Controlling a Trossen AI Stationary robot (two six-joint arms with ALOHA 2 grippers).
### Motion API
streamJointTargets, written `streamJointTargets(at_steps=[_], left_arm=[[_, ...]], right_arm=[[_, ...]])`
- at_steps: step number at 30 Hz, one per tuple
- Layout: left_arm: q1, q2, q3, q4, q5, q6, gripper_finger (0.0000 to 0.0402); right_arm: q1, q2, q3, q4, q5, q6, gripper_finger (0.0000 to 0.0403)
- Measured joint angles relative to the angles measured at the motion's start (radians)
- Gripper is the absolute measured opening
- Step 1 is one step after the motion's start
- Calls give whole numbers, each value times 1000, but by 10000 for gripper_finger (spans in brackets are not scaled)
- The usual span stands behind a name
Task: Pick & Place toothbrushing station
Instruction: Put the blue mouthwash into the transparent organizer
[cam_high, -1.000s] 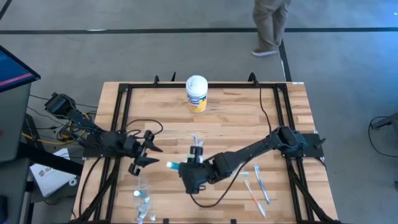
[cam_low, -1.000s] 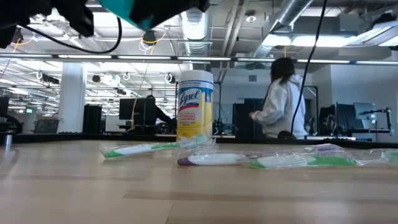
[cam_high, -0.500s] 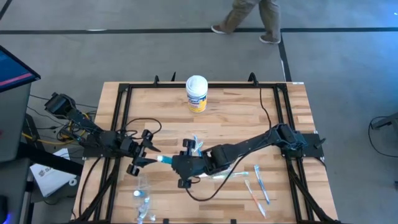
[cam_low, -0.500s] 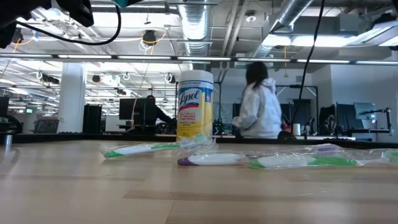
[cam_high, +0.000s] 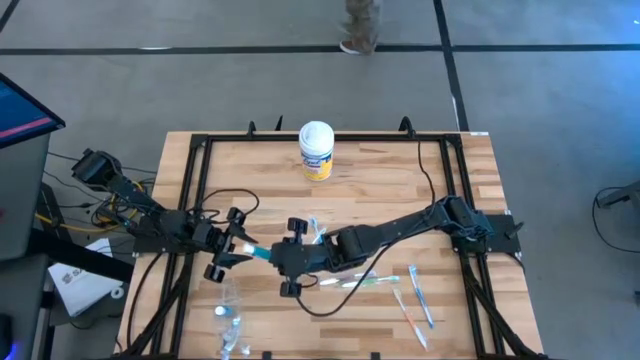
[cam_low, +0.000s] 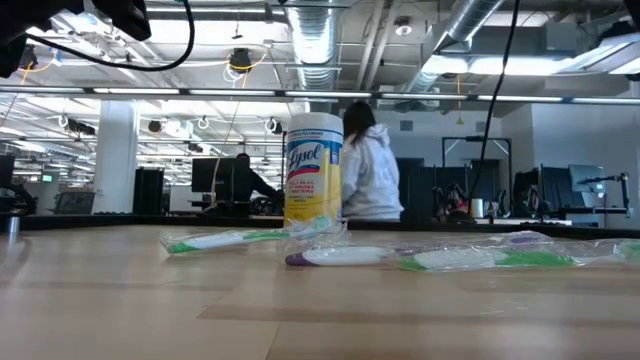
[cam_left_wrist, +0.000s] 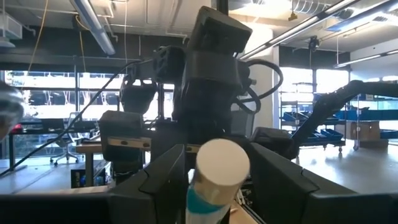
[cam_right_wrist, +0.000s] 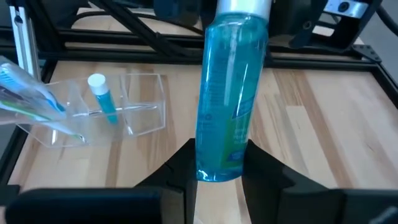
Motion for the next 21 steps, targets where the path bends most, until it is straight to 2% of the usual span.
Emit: streamJointTargets(at_steps=[4, 11, 17, 21], left_arm=[[0, 0, 0, 4, 0, 0, 158], [0, 0, 0, 12, -4, 26, 88], [0, 0, 0, 16, 0, 24, 87], [0, 0, 0, 16, 3, 17, 87]], right_arm=[[-5, 0, 0, 8, 0, -1, 87], [-6, 0, 0, 18, -2, 5, 87], [-6, 0, -1, 21, -2, 3, 92], [-7, 0, -1, 21, -24, -12, 116]])
